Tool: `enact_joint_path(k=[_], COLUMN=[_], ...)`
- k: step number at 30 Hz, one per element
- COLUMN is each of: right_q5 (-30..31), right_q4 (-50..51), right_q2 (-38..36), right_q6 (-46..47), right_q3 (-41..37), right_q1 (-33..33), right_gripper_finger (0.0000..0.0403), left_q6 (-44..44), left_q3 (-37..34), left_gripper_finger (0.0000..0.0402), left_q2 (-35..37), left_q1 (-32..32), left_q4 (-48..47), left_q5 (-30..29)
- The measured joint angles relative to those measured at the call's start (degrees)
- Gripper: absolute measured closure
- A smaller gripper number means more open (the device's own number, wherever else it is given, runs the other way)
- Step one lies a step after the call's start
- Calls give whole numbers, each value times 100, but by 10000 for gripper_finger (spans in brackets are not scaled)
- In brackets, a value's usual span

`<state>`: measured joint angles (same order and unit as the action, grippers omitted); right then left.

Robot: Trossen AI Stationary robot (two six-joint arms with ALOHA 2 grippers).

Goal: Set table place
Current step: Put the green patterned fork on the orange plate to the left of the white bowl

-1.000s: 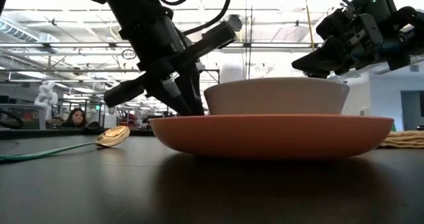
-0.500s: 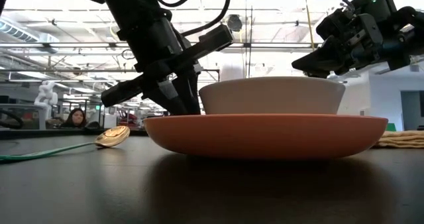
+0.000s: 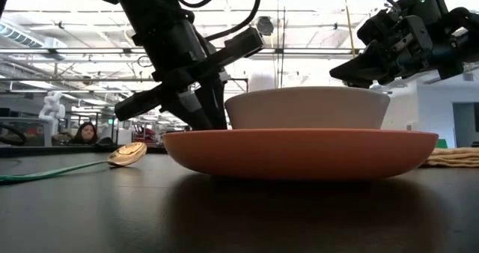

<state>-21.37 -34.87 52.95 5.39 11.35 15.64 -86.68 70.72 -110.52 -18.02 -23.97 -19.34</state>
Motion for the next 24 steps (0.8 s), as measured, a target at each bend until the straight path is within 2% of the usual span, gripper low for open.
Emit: enact_joint_path(k=[5,16,24], right_q5=[2,0,2], right_q4=[0,0,0], right_q2=[0,0,0], right_q6=[0,0,61], right_q3=[0,0,0], right_q1=[0,2,0], right_gripper_finger=[403,403,403], left_q6=[65,571,665], left_q3=[0,0,0], left_gripper_finger=[359,382,358], left_q2=[0,2,2], left_q1=[0,37,44], left_q4=[-4,-35,-37], left_q5=[100,371,386])
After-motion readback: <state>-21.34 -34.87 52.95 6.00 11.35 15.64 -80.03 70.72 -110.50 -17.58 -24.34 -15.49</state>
